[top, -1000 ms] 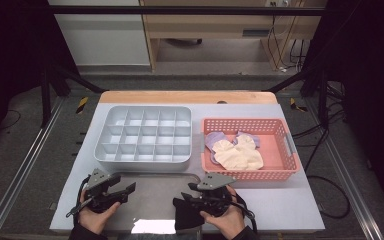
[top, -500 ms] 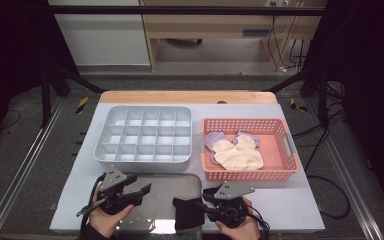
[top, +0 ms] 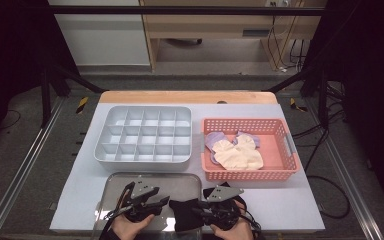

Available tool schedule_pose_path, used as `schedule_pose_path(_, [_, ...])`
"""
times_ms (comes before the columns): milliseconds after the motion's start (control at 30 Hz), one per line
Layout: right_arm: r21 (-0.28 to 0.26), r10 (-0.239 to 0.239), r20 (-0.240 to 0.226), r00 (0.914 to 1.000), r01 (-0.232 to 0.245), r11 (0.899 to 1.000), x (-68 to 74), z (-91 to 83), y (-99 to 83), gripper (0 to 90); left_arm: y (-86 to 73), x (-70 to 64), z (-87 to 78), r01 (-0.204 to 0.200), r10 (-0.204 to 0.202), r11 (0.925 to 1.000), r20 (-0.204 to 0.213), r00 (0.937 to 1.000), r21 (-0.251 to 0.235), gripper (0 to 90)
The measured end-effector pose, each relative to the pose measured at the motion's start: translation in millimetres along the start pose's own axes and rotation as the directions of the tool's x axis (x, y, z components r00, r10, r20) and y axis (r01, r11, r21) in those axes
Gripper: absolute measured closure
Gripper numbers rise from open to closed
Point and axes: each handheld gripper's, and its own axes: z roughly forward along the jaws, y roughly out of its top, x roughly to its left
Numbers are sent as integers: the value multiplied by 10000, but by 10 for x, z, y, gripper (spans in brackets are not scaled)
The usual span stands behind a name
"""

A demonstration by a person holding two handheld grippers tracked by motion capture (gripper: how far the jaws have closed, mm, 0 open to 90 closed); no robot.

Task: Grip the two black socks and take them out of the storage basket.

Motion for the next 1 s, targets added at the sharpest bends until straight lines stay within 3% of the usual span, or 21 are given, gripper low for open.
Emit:
schedule_pose_path(467, [-89, -222, 236, 9995, 224, 9997, -18, 98, 54, 837, -77, -52, 62, -322, 308, 9993, 725, 9969, 188, 580])
schedule_pose_path(600, [-144, -258, 347, 9991, 263, 9995, -25, 146, 86, 837, -76, -60, 73, -399, 383, 9991, 836, 9958, 173, 631])
schedule_pose_path(767, [-201, -324, 571, 9978, 336, 9992, -10, 199, 146, 817, -67, -79, 86, -385, 357, 9989, 957, 9948, 274, 756])
schedule_pose_path(833, [-286, -299, 612, 9977, 317, 9991, -1, 183, 161, 794, -63, -65, 90, -244, 204, 9991, 1124, 9935, 348, 821])
schedule_pose_path(1000, [-707, -152, 436, 9989, 183, 9973, 0, 59, 205, 748, -58, -30, 89, -4, -49, 9992, 1334, 9910, 394, 851])
